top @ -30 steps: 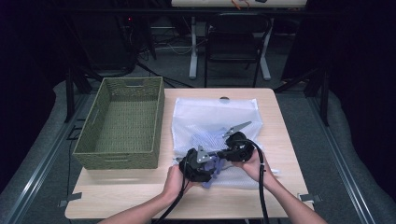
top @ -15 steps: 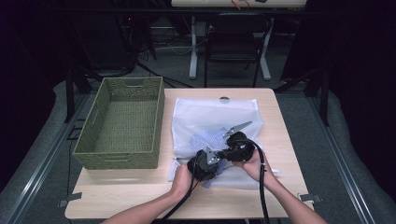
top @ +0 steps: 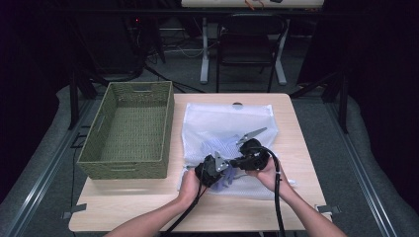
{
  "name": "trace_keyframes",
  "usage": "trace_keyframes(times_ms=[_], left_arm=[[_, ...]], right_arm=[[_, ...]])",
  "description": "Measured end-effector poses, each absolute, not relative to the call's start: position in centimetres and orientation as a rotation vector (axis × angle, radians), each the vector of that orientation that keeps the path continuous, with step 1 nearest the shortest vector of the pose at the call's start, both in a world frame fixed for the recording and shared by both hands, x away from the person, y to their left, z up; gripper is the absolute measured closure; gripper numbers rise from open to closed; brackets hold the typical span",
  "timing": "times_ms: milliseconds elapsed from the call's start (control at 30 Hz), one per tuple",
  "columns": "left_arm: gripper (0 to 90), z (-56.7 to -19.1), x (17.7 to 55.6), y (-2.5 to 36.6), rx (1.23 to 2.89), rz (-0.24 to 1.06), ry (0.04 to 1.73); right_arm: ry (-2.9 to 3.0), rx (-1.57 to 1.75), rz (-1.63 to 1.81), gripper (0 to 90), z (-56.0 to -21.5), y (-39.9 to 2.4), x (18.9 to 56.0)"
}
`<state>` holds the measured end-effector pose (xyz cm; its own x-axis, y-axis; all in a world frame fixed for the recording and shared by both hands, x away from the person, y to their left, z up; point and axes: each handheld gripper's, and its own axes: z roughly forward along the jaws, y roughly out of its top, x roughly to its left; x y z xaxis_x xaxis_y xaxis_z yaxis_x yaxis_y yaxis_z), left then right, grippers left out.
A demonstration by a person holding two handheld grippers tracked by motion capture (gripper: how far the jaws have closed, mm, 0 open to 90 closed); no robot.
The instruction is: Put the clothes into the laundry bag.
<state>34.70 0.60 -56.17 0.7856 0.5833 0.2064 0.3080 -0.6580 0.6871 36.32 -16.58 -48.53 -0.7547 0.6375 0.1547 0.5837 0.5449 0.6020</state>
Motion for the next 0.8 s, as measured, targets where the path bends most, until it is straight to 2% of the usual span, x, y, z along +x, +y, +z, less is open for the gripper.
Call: trace_keyframes(times_ms=[267,433,533,633,800], left_arm=[[86.6,-54.0,34.9,0.8,2.134,0.677,0.684],[86.3,-54.1,35.4,0.6,2.077,0.727,0.718],[85.4,-55.0,36.0,0.3,2.132,0.7,0.734],[82.8,-56.5,36.7,0.0,2.251,0.539,0.774],[68.3,-56.1,36.3,0.2,2.286,0.475,0.761]], right_arm=[[2.643,1.068,1.078,87.3,-47.0,-17.0,36.2],[2.623,1.081,1.104,87.3,-46.7,-17.4,36.2],[2.632,1.098,1.087,87.3,-47.4,-17.4,36.5],[2.654,1.119,1.052,87.2,-48.3,-17.4,36.7],[2.663,1.126,1.029,87.2,-48.8,-17.7,36.7]])
